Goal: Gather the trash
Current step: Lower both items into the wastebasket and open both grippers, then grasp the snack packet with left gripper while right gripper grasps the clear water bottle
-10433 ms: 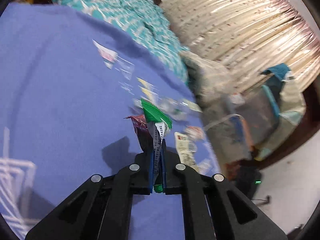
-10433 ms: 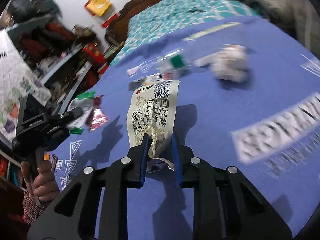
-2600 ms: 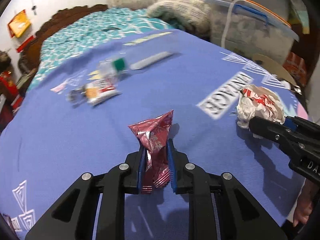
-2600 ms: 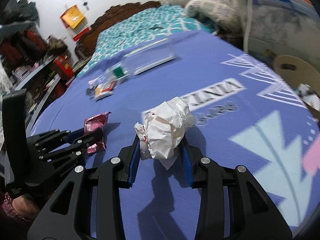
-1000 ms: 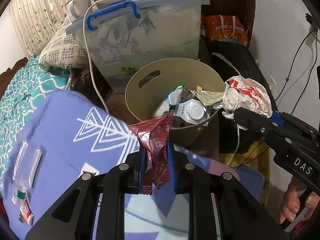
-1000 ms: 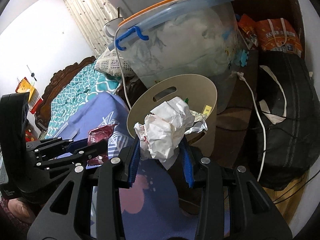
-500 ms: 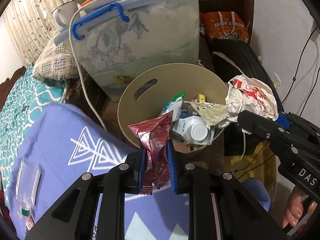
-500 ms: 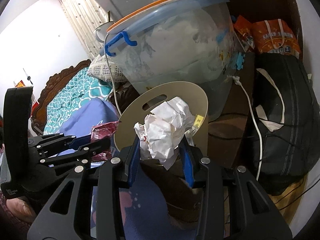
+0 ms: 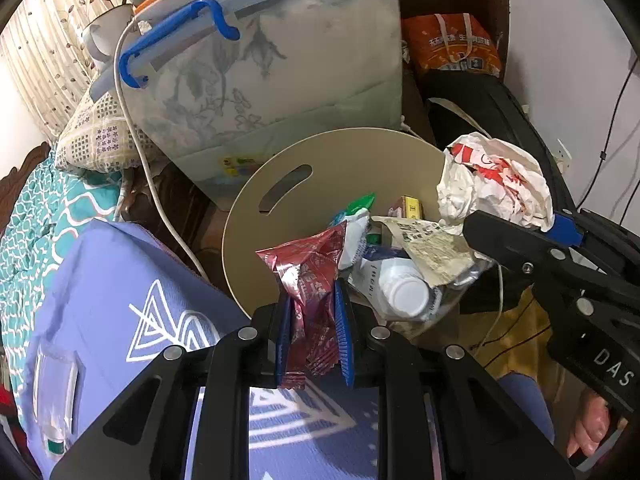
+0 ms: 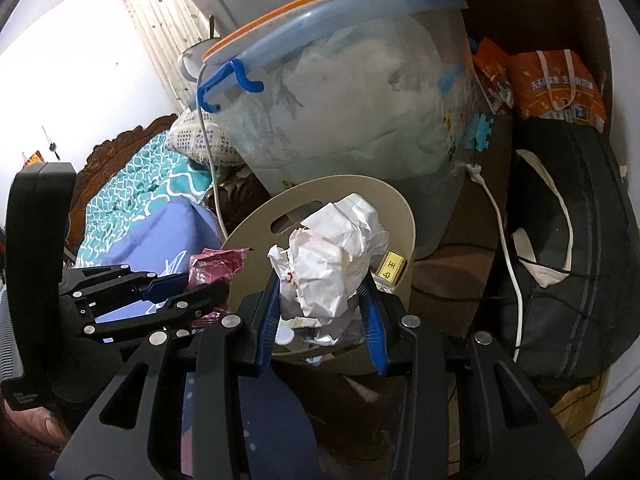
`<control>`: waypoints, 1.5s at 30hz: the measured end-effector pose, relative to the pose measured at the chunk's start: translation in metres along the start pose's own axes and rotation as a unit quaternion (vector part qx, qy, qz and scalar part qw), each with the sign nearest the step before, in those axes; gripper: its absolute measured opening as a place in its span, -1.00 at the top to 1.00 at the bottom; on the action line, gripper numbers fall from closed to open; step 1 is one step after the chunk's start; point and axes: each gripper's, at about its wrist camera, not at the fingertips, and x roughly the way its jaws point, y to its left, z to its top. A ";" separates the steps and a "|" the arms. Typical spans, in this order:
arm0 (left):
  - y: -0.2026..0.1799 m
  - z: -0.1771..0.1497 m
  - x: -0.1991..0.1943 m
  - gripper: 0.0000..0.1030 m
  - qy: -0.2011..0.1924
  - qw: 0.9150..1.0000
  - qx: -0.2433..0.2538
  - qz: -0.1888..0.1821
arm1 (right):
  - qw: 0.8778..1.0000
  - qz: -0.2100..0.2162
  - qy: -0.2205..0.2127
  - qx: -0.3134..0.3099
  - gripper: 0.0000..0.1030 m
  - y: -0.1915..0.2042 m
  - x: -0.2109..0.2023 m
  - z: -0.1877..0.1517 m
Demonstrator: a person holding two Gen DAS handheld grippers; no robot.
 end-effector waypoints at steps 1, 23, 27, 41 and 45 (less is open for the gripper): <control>0.002 0.001 0.003 0.64 0.003 1.000 -0.004 0.000 | 1.000 0.000 0.004 -0.001 0.23 0.000 0.004 0.001; 0.129 -0.048 -0.061 -0.03 -0.049 0.980 -0.176 -0.080 | 0.999 0.016 -0.005 0.033 -0.24 0.003 -0.020 0.001; 0.166 -0.102 -0.077 -0.03 -0.038 0.975 -0.212 -0.050 | 0.999 0.036 0.003 0.013 -0.20 0.036 -0.019 0.002; 0.367 -0.310 -0.132 -0.83 0.007 0.913 -0.392 0.112 | 0.968 0.196 0.136 -0.078 -0.23 0.250 0.044 -0.036; 0.383 -0.319 -0.103 -0.80 0.027 0.903 -0.424 0.062 | 0.941 0.257 0.214 -0.049 -0.42 0.335 0.086 -0.069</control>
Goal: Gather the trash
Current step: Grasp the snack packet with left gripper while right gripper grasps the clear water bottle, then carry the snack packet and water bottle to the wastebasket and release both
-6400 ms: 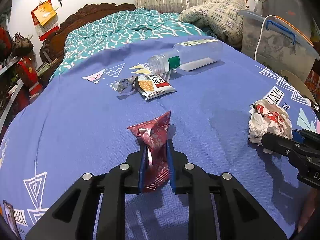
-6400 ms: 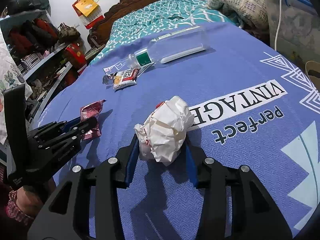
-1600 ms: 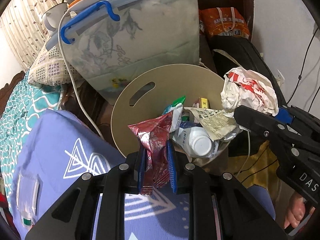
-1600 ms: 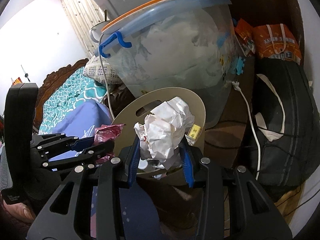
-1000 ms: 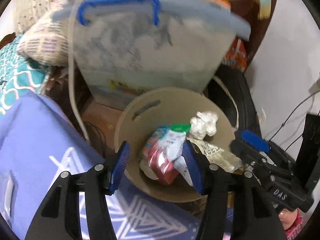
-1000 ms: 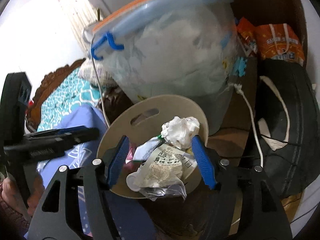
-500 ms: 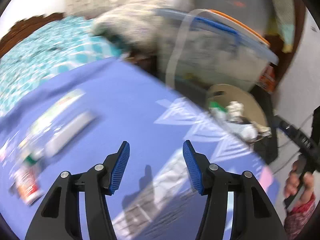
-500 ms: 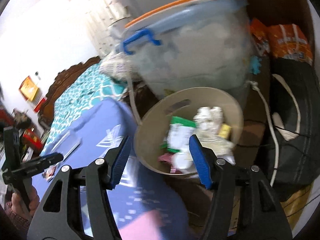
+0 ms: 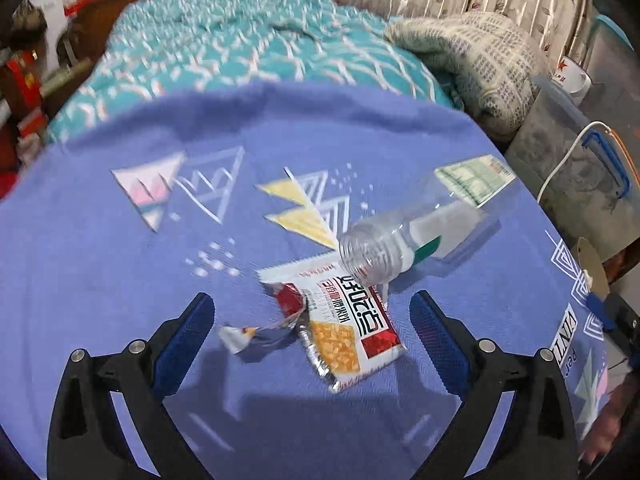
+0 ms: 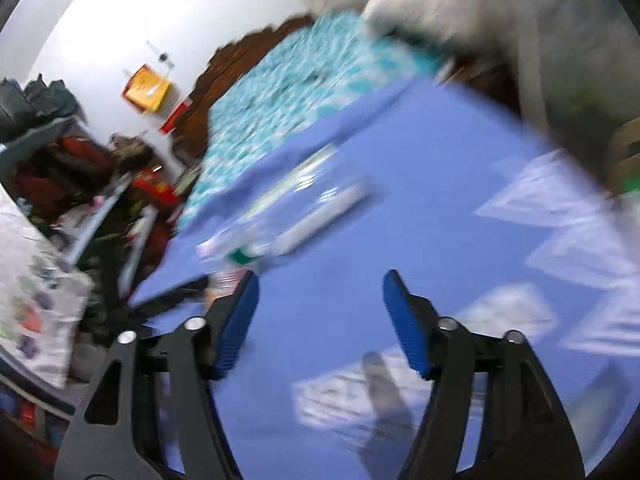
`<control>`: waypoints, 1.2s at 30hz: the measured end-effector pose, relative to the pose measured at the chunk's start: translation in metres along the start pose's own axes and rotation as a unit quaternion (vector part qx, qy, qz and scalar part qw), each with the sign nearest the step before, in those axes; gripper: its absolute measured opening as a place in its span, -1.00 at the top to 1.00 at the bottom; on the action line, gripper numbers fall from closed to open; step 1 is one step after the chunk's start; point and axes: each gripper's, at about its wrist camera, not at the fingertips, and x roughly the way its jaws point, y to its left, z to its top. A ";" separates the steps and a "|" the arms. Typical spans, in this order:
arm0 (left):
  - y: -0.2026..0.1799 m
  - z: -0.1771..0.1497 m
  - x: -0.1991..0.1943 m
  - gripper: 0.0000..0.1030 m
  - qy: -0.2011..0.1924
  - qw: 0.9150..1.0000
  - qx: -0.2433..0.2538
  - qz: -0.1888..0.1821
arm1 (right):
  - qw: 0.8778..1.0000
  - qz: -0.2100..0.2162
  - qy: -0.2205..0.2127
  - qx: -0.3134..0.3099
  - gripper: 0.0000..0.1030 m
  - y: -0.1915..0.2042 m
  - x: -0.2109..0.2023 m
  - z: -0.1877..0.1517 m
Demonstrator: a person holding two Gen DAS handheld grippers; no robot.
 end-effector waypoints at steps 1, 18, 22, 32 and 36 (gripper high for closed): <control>-0.001 -0.002 0.005 -0.76 0.001 1.000 0.003 0.001 | 1.000 0.014 0.017 0.015 -0.46 0.011 0.022 0.000; 0.008 -0.024 0.002 0.78 -0.018 0.998 -0.026 -0.060 | 0.985 -0.047 0.037 0.164 -0.05 0.036 0.173 0.033; 0.009 -0.024 0.001 0.78 -0.019 0.998 -0.024 -0.062 | 0.989 -0.045 0.055 0.129 0.07 0.028 0.140 0.016; -0.023 -0.038 -0.008 0.78 -0.020 0.997 0.041 -0.068 | 0.990 -0.116 0.063 -0.058 0.10 -0.003 -0.042 -0.085; -0.045 -0.062 -0.019 0.78 -0.009 0.993 0.045 -0.110 | 0.984 -0.153 0.037 -0.088 0.10 -0.017 -0.099 -0.120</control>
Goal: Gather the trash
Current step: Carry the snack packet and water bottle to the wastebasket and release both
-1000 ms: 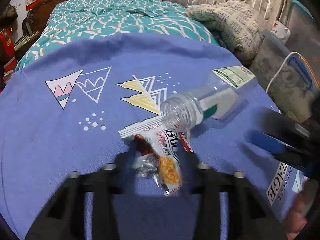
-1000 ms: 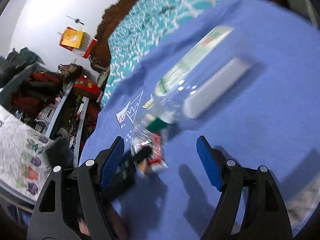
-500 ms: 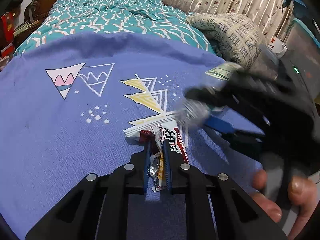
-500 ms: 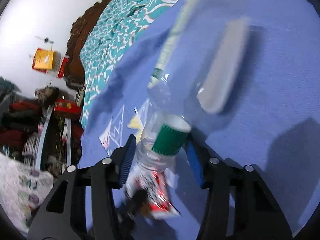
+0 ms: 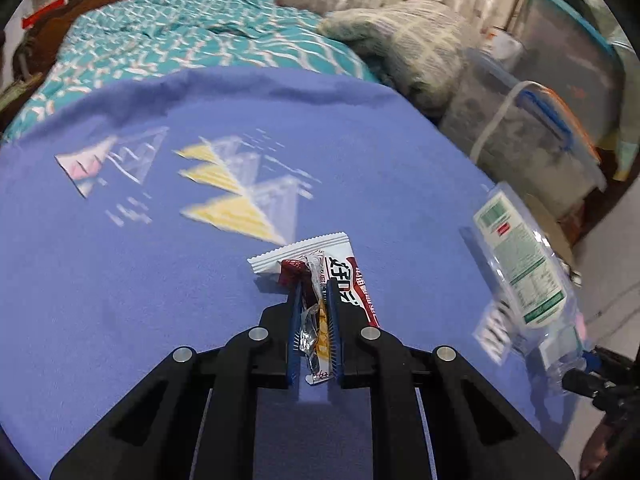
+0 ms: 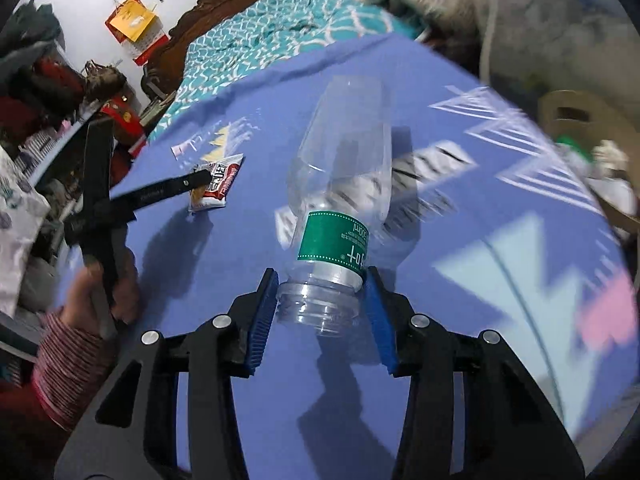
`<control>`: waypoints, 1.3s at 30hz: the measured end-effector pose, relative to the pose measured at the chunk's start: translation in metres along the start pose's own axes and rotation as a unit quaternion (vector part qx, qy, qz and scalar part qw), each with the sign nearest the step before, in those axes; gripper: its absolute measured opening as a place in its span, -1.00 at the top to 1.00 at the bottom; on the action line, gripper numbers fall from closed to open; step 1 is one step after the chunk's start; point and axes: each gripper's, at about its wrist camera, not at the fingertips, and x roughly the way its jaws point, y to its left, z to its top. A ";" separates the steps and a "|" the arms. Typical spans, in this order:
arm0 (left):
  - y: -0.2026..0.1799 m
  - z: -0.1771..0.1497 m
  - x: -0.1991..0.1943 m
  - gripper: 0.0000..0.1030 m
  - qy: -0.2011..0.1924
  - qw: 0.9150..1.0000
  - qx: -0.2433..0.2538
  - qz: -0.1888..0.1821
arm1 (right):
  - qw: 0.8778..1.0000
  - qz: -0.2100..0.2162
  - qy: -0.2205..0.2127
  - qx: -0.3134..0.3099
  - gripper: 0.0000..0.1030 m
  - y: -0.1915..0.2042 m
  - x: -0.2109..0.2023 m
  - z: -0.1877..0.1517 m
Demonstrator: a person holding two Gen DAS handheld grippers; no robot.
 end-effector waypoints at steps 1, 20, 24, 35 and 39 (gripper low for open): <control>-0.005 -0.005 -0.001 0.78 0.003 1.000 -0.003 -0.011 | 1.000 -0.009 -0.006 -0.002 0.10 -0.005 -0.008 -0.008; -0.072 -0.041 -0.007 -0.25 -0.009 0.997 0.032 0.074 | 0.999 -0.016 -0.045 0.025 -0.10 -0.002 0.025 -0.010; -0.081 -0.040 0.000 0.81 -0.001 0.998 0.048 0.040 | 0.998 -0.015 -0.050 0.032 0.17 -0.012 0.032 -0.014; -0.171 0.002 0.036 0.88 0.012 0.992 0.114 -0.051 | 0.980 -0.043 -0.129 0.143 0.17 -0.102 -0.016 -0.007; -0.225 0.017 0.054 0.88 0.012 0.985 0.155 -0.069 | 0.971 -0.063 -0.153 0.172 0.17 -0.138 -0.038 -0.007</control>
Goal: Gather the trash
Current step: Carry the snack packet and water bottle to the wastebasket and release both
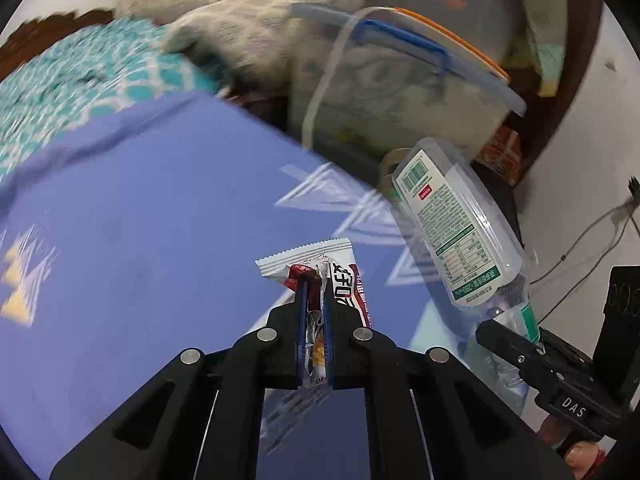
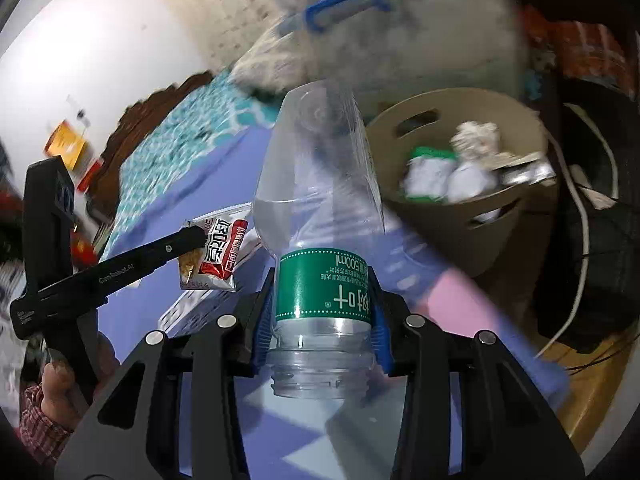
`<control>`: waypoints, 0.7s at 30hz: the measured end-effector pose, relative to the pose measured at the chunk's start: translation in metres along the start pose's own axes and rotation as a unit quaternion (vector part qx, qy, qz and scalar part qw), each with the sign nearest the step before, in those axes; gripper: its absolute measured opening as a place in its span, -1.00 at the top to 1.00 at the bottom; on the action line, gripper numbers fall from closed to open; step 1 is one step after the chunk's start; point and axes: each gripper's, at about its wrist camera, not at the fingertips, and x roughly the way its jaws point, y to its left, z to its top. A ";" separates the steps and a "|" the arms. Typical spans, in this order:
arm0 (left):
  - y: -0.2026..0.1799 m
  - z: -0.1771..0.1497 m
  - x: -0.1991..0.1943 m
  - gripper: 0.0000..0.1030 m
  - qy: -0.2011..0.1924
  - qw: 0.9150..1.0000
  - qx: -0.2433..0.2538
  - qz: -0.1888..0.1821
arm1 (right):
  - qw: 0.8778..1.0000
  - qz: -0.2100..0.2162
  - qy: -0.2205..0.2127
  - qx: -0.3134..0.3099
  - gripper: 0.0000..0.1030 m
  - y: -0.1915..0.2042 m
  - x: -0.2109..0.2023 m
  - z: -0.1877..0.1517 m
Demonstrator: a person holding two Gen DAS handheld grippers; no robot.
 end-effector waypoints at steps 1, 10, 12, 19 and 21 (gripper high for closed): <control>-0.009 0.006 0.005 0.88 0.000 1.000 0.008 -0.004 | 1.000 -0.005 -0.005 0.009 0.17 -0.010 -0.003 0.005; -0.104 0.065 0.070 0.88 0.012 0.995 0.099 -0.024 | 0.994 -0.030 -0.020 0.108 0.16 -0.091 -0.008 0.038; -0.119 0.074 0.085 0.87 0.016 0.993 0.112 -0.027 | 0.991 -0.035 -0.023 0.124 0.16 -0.104 -0.008 0.042; -0.139 0.092 0.125 -0.30 0.020 0.992 0.128 0.007 | 0.989 -0.051 -0.060 0.122 -0.36 -0.094 -0.006 0.057; -0.133 0.091 0.119 -0.29 0.019 0.993 0.119 0.001 | 0.990 -0.058 -0.073 0.109 -0.36 -0.085 -0.010 0.054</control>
